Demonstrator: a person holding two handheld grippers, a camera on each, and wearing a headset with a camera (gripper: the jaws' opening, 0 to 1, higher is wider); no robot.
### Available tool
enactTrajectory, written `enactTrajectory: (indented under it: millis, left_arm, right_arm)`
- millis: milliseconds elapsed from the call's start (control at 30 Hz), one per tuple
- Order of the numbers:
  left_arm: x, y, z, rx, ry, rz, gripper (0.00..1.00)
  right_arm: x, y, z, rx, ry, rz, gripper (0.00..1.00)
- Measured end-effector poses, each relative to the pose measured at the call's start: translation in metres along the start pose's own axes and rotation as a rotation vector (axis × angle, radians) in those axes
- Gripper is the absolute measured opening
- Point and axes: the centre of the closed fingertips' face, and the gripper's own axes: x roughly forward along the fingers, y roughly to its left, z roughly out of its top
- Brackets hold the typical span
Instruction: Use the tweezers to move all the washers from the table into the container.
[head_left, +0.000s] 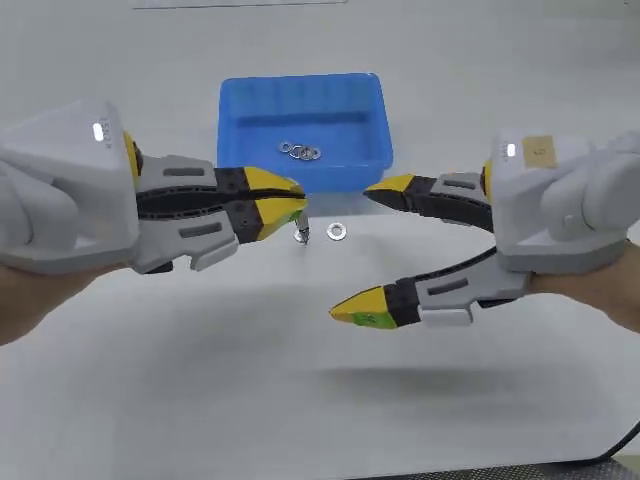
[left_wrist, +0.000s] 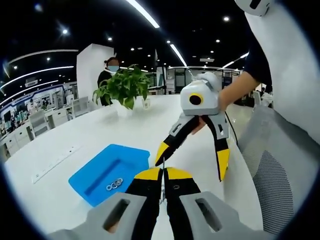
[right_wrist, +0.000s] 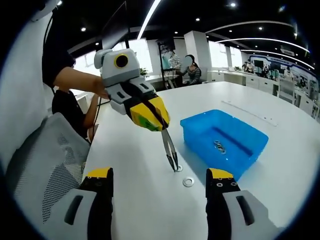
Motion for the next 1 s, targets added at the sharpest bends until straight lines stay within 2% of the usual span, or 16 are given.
enactTrajectory:
  millis: [100, 233, 467, 567, 867, 900, 933, 1000]
  left_arm:
    - [0.000, 0.000, 0.000, 0.000, 0.006, 0.004, 0.05]
    - [0.002, -0.002, -0.001, -0.004, 0.017, -0.007, 0.05]
    - [0.003, -0.006, -0.001, 0.002, 0.038, -0.019, 0.05]
    - [0.002, -0.006, -0.001, -0.001, 0.044, -0.022, 0.05]
    - [0.000, -0.005, -0.003, -0.003, 0.056, -0.015, 0.05]
    - [0.000, -0.004, -0.004, -0.001, 0.058, -0.015, 0.05]
    - [0.000, -0.006, -0.004, -0.001, 0.060, -0.022, 0.05]
    - [0.000, -0.006, -0.005, 0.003, 0.063, -0.025, 0.05]
  right_arm:
    - [0.010, 0.003, -0.001, -0.051, 0.029, 0.047, 0.70]
    - [0.020, 0.004, -0.003, -0.048, 0.046, 0.072, 0.60]
    - [0.029, -0.002, 0.004, -0.056, 0.038, 0.090, 0.44]
    - [0.032, -0.004, 0.006, -0.071, 0.041, 0.094, 0.33]
    - [0.041, -0.005, 0.010, -0.121, 0.057, 0.123, 0.23]
    - [0.042, -0.004, 0.010, -0.142, 0.063, 0.135, 0.20]
    - [0.043, -0.007, 0.010, -0.165, 0.068, 0.122, 0.18]
    - [0.043, -0.006, 0.010, -0.162, 0.072, 0.137, 0.16]
